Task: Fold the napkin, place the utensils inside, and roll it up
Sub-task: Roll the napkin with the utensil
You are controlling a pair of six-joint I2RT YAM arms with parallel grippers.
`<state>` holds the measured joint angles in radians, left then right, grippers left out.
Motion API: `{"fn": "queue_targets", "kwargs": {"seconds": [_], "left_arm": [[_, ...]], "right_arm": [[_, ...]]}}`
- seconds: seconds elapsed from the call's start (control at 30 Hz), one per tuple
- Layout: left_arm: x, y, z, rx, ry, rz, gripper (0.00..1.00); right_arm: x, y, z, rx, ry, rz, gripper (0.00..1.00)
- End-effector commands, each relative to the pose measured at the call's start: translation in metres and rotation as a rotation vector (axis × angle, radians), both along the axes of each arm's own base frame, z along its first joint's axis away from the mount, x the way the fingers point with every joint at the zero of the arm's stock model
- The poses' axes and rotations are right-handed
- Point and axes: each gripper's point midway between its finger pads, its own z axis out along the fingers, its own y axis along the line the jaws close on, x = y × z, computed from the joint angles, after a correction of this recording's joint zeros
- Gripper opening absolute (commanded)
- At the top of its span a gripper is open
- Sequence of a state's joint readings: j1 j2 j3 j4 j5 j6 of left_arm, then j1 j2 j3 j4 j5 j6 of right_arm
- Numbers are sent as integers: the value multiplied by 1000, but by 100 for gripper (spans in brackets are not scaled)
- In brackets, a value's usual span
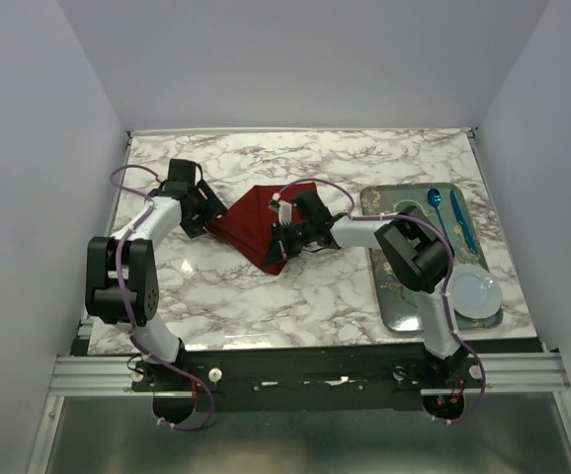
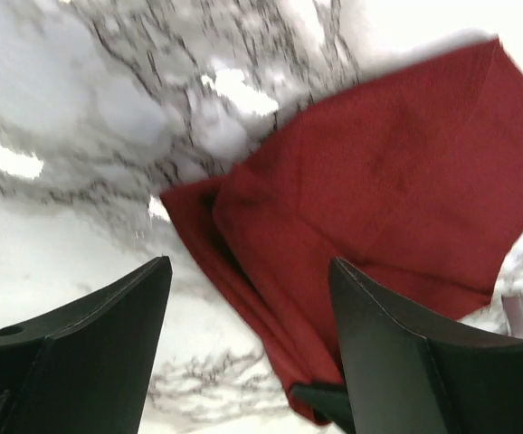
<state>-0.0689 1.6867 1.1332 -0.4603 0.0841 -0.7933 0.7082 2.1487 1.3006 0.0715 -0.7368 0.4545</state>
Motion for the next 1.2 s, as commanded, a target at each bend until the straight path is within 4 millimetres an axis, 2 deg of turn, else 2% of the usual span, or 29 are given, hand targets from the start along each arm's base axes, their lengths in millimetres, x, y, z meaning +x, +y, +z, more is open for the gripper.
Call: {"fn": "queue_targets", "kwargs": {"seconds": [0.0,0.03,0.07,0.1,0.13,0.2,0.23,0.27,0.33,0.53,0.63,0.67,0.8,0.93,0.97,1.07,1.17], "left_arm": [[-29,-19,16,-15,-26,-40,77],[-41,-26,9,-21,-14,-53,77],[-42,-30,17,-36,-57,-59,77],[-46,-33,18,-52,-64,-48,78],[-57,-35,10,-58,-50,-48,78],[-55,-41,20,-111,-108,-25,83],[-61,-44,12,-138,-100,-24,84],[-56,-50,17,-167,-133,-26,85],[-54,-56,14,-210,-128,-12,84],[-48,-69,-4,-245,-75,-17,73],[-40,-71,-1,-238,-102,-20,68],[-39,-71,-6,-232,-88,-22,66],[-33,-75,-2,-236,-96,-32,53],[-28,-80,1,-231,-101,-44,47],[-30,-81,-5,-231,-78,-48,44],[-26,-86,-8,-242,-68,-58,32],[-23,-86,-12,-227,-63,-61,31]], "right_arm": [[-5,-5,-16,23,77,-3,1],[-5,-6,-17,25,81,-4,1],[-4,-7,-18,23,81,-5,1],[-3,-8,-19,23,82,-8,1],[-2,-9,-18,25,79,-9,1],[-1,-10,-19,27,80,-6,1],[-1,-11,-19,26,78,-6,1],[-1,-11,-19,26,78,-6,1],[-1,-11,-19,27,75,-2,1],[0,-10,-17,25,65,-1,1],[-1,-10,-18,22,66,3,1],[0,-11,-17,22,63,3,1],[1,-11,-18,15,57,4,1],[0,-12,-19,8,55,7,1],[1,-12,-18,8,52,6,0],[1,-12,-17,8,54,9,0],[2,-13,-17,2,51,5,1]]}}
